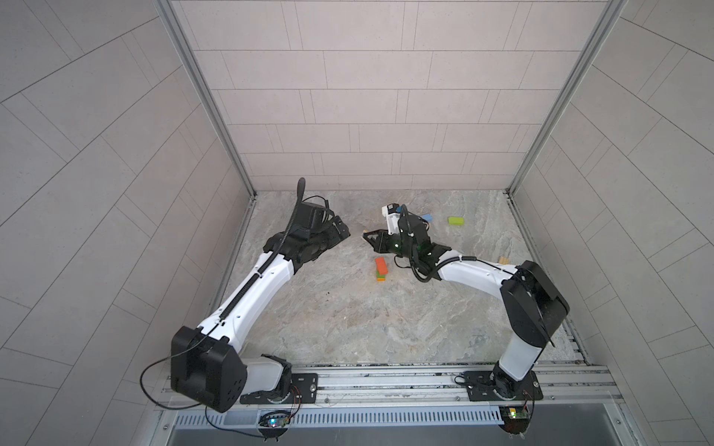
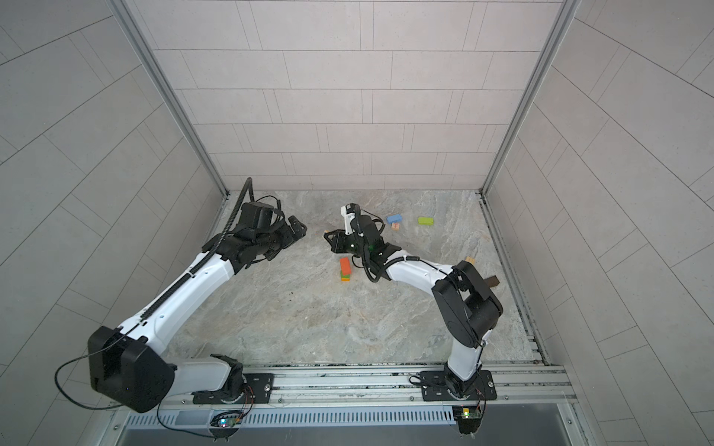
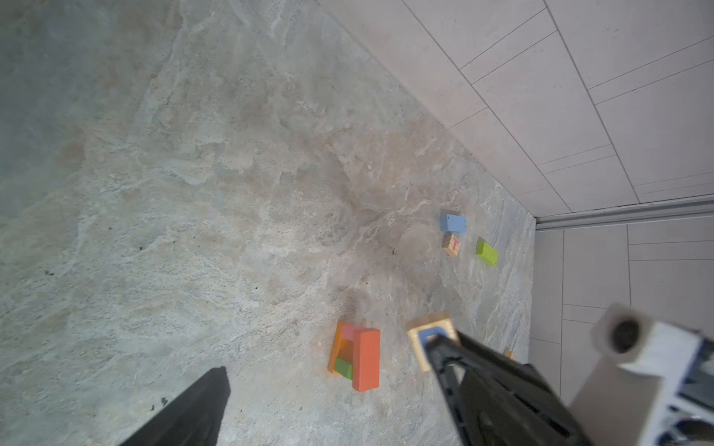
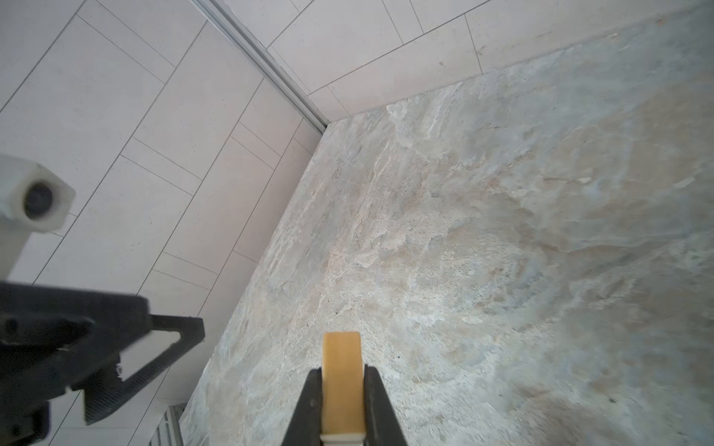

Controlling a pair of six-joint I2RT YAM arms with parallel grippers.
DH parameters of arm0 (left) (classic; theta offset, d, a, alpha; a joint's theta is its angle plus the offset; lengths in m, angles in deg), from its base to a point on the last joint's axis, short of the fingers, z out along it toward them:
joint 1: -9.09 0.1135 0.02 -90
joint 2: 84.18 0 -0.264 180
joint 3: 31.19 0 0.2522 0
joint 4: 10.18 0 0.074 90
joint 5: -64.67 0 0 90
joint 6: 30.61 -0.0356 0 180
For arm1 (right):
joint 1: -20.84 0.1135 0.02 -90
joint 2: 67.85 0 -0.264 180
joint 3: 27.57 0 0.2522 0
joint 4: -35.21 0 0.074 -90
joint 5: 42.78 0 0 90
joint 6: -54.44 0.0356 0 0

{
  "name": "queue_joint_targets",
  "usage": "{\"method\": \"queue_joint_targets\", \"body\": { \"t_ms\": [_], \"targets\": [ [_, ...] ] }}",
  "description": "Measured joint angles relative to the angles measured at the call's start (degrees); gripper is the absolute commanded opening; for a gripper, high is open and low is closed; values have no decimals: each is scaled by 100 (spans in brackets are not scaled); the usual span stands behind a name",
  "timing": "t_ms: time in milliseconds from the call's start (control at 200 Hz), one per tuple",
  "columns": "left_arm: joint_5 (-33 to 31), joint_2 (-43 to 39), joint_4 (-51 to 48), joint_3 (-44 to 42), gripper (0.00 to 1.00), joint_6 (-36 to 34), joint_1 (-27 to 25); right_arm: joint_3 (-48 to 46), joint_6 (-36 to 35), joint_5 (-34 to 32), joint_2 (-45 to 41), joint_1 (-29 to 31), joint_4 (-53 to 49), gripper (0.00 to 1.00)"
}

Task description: Build the wood block tower

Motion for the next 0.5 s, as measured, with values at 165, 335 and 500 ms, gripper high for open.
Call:
{"method": "queue_joint_targets", "body": {
  "t_ms": [165, 335, 500],
  "targets": [
    [-39, -240, 173, -931, 100, 0, -4, 1228, -1003, 310, -35, -339, -2629, 1],
    [-144, -457, 297, -1749, 100, -7, -44, 2378, -1755, 219, 131, -369, -4701, 1],
    [-278, -772, 496, -2280, 100, -46, -94, 3624, -2308, -101, 754, -313, -6380, 0]
  ]
}}
